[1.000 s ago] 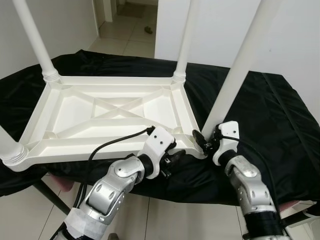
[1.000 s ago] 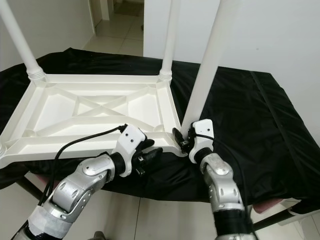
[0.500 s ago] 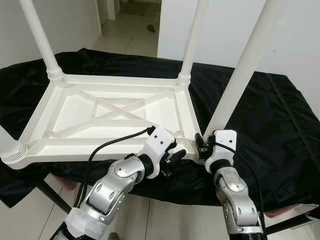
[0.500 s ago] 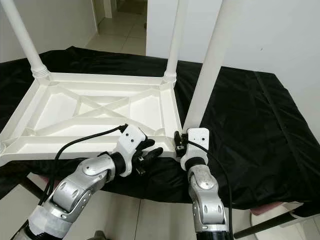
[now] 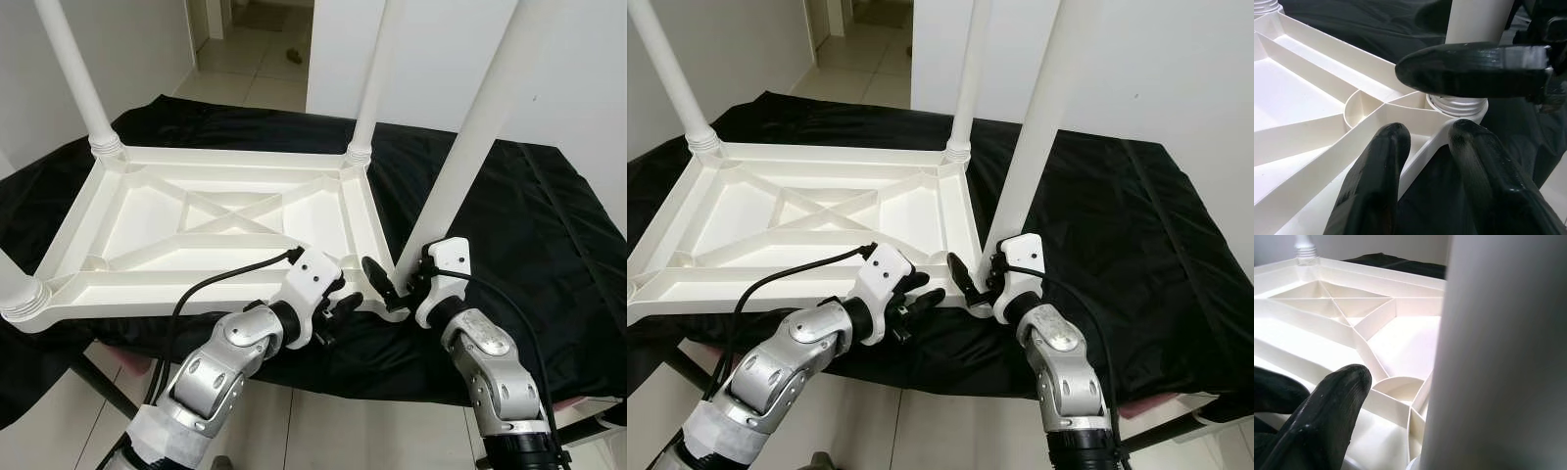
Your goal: Building children table
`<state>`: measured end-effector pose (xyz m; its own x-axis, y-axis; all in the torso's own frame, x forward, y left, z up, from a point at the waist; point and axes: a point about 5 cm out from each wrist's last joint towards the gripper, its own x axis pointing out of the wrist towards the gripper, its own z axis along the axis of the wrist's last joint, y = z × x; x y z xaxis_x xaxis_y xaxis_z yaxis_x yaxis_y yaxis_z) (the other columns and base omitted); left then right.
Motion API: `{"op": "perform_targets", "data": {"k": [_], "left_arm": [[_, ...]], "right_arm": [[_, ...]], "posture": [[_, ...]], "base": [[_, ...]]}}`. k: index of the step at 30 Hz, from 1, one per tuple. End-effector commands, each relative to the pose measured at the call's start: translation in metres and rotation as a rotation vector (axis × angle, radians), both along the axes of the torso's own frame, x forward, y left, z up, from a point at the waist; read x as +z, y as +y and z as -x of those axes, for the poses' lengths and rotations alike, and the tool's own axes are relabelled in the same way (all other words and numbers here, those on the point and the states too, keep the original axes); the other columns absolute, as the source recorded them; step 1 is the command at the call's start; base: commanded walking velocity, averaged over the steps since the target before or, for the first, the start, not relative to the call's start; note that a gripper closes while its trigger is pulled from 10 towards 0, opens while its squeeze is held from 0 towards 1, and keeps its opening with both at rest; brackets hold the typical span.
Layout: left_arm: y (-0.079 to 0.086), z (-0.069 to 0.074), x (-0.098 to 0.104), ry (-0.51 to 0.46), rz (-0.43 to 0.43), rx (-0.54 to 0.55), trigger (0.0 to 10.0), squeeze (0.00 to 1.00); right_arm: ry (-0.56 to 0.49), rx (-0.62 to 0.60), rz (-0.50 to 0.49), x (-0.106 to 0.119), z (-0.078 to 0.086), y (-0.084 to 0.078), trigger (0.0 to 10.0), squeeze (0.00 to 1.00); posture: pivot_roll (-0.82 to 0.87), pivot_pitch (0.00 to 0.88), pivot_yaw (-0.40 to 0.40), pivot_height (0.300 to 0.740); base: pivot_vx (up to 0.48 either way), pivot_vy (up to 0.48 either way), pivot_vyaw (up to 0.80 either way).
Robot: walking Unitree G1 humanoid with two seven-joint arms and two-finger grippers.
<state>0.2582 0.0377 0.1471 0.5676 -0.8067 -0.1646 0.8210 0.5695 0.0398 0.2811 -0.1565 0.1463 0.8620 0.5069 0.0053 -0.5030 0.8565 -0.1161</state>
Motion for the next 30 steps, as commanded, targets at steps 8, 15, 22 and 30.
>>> {"op": "perform_targets", "data": {"k": [8,15,22,30], "left_arm": [[-0.001,0.003,0.003,-0.003,0.005,-0.058,10.0,0.0],[-0.001,0.001,0.005,-0.008,0.007,-0.06,10.0,0.0],[-0.002,0.001,0.006,-0.01,0.01,-0.06,10.0,0.0],[-0.003,-0.003,0.01,-0.02,0.018,-0.049,10.0,0.0]], "right_arm": [[0.017,0.174,0.071,-0.007,-0.009,-0.014,10.0,0.0],[0.061,0.229,0.091,-0.016,-0.011,-0.022,0.0,0.0],[0.071,0.243,0.077,-0.019,-0.011,-0.024,0.0,0.0],[0.051,-0.004,0.035,-0.015,-0.017,-0.024,0.0,0.0]], "posture": [[0.02,0.0,-0.037,0.74],[0.01,0.0,-0.032,0.74],[0.01,0.0,-0.029,0.74],[0.01,0.0,-0.04,0.74]], "base": [[0.0,0.0,0.0],[0.0,0.0,0.0],[0.0,0.0,0.0],[0.0,0.0,0.0]]}}
